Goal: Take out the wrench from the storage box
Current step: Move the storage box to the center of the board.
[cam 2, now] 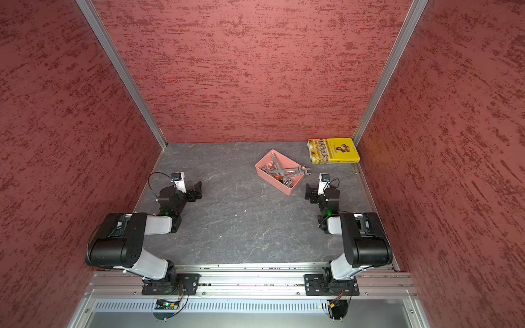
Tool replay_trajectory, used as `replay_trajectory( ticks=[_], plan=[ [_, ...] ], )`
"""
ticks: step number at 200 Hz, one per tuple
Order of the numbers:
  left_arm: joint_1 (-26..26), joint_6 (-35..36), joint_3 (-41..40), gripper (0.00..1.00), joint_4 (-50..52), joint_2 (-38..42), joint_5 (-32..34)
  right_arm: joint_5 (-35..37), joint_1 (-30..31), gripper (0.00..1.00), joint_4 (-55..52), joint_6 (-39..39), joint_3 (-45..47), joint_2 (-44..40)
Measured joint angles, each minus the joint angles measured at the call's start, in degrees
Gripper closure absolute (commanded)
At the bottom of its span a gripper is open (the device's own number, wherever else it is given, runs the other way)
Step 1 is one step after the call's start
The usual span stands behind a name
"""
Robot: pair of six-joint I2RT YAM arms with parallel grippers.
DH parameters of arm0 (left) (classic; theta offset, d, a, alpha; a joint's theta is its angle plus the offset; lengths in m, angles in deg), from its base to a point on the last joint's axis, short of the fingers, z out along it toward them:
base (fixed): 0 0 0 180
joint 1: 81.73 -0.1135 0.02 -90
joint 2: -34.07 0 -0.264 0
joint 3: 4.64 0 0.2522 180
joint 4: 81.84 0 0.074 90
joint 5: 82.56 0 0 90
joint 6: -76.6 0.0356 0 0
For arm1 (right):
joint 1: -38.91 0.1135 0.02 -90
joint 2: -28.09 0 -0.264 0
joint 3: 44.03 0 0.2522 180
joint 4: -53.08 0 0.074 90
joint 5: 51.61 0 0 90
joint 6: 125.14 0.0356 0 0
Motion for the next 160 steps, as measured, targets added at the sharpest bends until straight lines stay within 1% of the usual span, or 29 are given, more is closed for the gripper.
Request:
replay_trajectory(
  ticks=[136, 160],
  plan=[
    [-0.1, 0.0, 0.0, 0.0, 0.0, 0.0, 0.0, 0.0, 0.0, 0.02, 0.0, 0.0, 0.0, 0.0],
    [-0.1, 0.0, 0.2, 0.0, 3.0, 2.3, 0.4, -1.1, 0.0, 0.01, -1.5, -0.2, 0.0, -1.7]
  ],
)
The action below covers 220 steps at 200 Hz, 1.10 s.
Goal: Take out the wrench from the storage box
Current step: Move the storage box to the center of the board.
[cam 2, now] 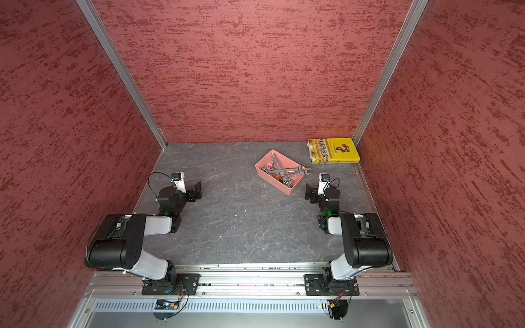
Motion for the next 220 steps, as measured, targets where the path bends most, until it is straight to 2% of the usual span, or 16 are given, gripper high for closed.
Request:
replay_trajectory(
  ticks=[63, 99, 137, 162, 204, 220],
  plan=[
    [1.2, -1.2, 6.4, 0.0, 18.6, 18.3, -0.7, -7.6, 0.0, 0.02, -15.2, -1.2, -7.1, -15.7],
    [3.3, -9.4, 14.9, 0.0, 33.6, 22.8, -3.5, -16.2, 0.0, 0.01, -29.4, -1.7, -18.0, -18.5],
    [6.9, -21.2, 17.7, 0.0, 43.4, 23.1, -7.1, -24.2, 0.0, 0.02, -44.2, -4.1, -29.2, -17.4],
    [9.5, -29.6, 20.1, 0.0, 46.8, 20.3, -10.5, -27.8, 0.0, 0.02, -54.8, -7.3, -36.9, -14.5],
    [17.1, -39.6, 23.9, 0.0, 46.7, 13.1, -15.3, -28.8, 0.0, 0.02, -70.6, -13.0, -51.1, -5.8],
    [19.8, -42.2, 24.2, 0.0, 46.8, 10.3, -16.4, -28.7, 0.0, 0.05, -75.5, -15.0, -57.5, -0.6]
  ],
)
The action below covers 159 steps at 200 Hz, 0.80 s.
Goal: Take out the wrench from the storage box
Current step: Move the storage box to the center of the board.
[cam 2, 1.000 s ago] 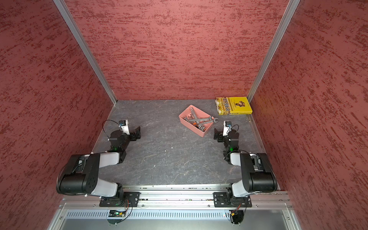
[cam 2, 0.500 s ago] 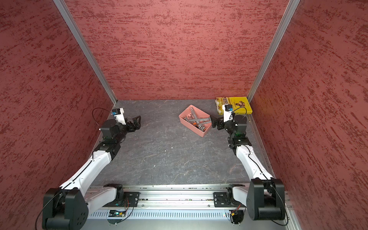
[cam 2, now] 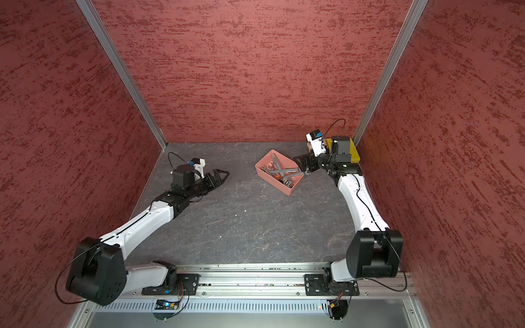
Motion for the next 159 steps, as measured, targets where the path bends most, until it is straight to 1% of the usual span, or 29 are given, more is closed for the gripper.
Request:
replay_trajectory(
  ticks=[42, 72, 86, 115, 159],
  plan=[
    [6.1, -5.2, 1.9, 0.0, 0.3, -5.6, -0.2, 1.6, 0.3, 0.13, -11.0, -3.8, -16.8, 16.0],
    [9.6, -8.2, 4.3, 0.0, 0.3, -9.0, 0.2, 4.6, 1.4, 0.18, -16.1, -6.1, -25.8, 25.9],
    [10.7, -9.4, 5.4, 0.0, 0.1, -10.6, 0.5, 5.5, 2.3, 0.23, -17.8, -6.9, -29.6, 30.1],
    [12.2, -12.1, 7.7, 0.0, -0.5, -14.1, 1.6, 7.9, 4.2, 0.27, -21.2, -8.6, -36.6, 37.5],
    [14.9, -14.8, 9.5, 0.0, -1.3, -17.5, 2.9, 12.3, 6.3, 0.4, -23.7, -9.6, -44.5, 45.5]
  ],
)
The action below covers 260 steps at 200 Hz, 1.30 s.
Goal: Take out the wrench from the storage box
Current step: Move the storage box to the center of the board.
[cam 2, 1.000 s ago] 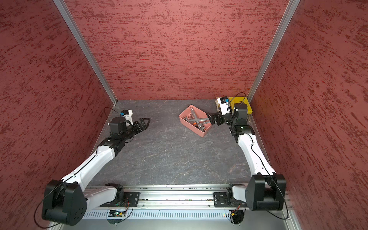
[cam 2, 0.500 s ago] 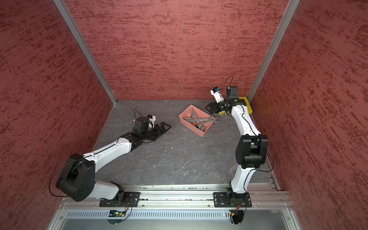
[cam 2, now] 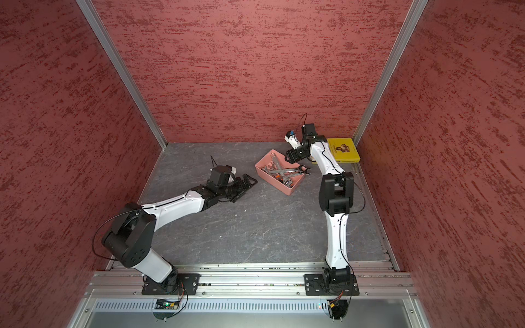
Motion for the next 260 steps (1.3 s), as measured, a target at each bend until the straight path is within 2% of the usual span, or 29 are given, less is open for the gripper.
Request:
replay_trajectory(
  ticks=[41, 83, 115, 135, 198, 224, 260],
  plan=[
    [1.2, -0.7, 1.4, 0.0, 0.1, -1.4, 0.3, 2.8, 1.0, 0.54, -0.7, -0.2, -3.8, 4.4],
    [1.6, -0.9, 2.6, 0.0, 0.5, -1.6, 0.5, 3.7, 1.4, 0.73, -1.7, 0.1, -4.0, 5.8],
    [2.1, -0.9, 2.6, 0.0, 1.1, -1.6, 0.7, 4.6, 1.5, 0.93, -1.4, -0.3, -4.1, 5.8],
    [2.3, -0.9, 2.6, 0.0, 1.6, -1.6, 0.9, 4.2, 1.7, 1.0, -3.0, -1.7, -4.3, 5.7],
    [2.7, -0.7, 2.6, 0.0, 3.4, -1.6, 1.3, 5.3, 2.8, 1.0, -1.9, -0.7, -2.1, 4.4],
    [2.7, 0.5, 2.6, 0.0, 6.1, -1.3, 1.9, 6.6, 3.7, 1.0, 1.2, 2.9, 5.3, 0.0],
    [2.6, 3.0, 3.5, 0.0, 12.8, 0.7, 3.5, 9.4, 6.4, 1.0, 4.5, 12.2, 17.4, -7.8]
  ],
)
